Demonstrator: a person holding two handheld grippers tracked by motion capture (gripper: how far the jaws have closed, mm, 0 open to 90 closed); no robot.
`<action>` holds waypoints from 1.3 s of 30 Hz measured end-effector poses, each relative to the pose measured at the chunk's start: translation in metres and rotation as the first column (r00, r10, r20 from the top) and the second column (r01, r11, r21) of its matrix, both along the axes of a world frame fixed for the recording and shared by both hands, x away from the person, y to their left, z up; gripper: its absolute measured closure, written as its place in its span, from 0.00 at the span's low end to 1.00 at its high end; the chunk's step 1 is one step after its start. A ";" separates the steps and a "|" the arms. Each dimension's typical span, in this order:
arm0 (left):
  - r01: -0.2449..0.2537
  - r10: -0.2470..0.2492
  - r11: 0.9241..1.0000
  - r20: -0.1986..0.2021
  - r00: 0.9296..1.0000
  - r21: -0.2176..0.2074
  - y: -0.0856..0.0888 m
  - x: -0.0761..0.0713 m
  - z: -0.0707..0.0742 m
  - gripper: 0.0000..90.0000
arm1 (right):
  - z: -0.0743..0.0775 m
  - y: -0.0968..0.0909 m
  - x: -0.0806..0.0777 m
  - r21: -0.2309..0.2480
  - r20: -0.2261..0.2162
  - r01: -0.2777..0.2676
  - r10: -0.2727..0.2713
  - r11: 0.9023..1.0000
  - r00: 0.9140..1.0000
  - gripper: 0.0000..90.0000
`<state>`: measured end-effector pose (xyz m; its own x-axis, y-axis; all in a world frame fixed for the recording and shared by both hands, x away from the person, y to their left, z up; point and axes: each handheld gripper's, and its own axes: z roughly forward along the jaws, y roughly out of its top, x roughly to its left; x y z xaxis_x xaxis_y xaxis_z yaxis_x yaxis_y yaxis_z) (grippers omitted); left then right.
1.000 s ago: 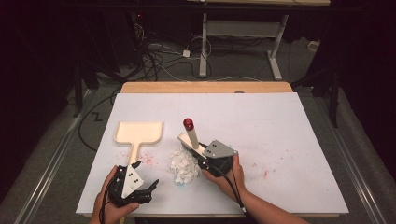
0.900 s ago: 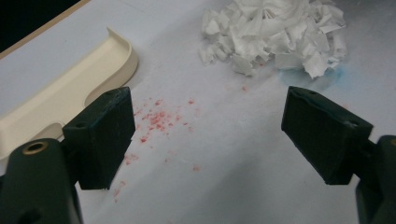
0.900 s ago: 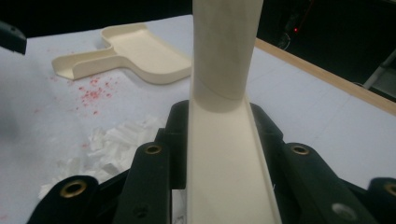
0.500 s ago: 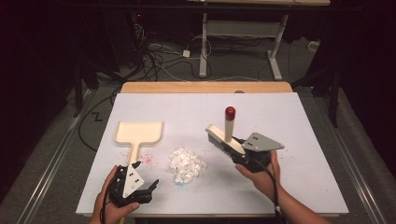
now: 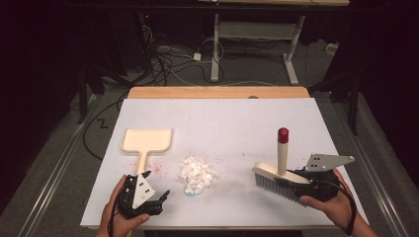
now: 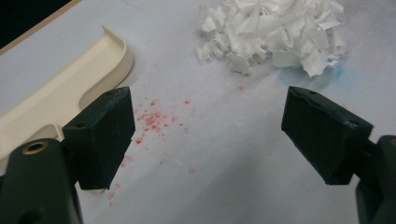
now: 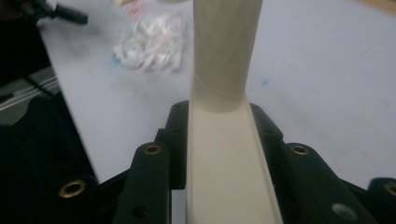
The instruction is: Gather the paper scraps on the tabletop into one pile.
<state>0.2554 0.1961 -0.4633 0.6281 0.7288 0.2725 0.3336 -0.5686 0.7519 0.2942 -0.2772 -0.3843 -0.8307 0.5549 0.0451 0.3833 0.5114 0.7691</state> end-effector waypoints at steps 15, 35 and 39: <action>0.012 -0.011 1.000 -0.040 0.999 0.024 -0.006 0.004 -0.005 0.18 | -0.029 0.005 0.066 -0.259 -0.064 0.067 -0.086 0.964 0.994 0.58; 0.040 -0.038 0.998 -0.031 0.999 0.043 -0.007 -0.003 -0.006 0.18 | -0.025 0.003 0.080 -0.247 0.229 0.324 -0.271 0.913 0.935 0.50; 0.034 -0.033 0.999 -0.026 0.999 0.031 -0.005 -0.004 -0.005 0.18 | -0.022 -0.014 0.053 -0.032 0.347 0.283 -0.255 0.958 0.903 0.40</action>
<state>0.2513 0.1907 -0.4686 0.6589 0.6988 0.2784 0.3327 -0.6026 0.7254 0.3473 -0.2913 -0.4060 -0.6073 0.7496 -0.2633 0.2417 0.4900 0.8375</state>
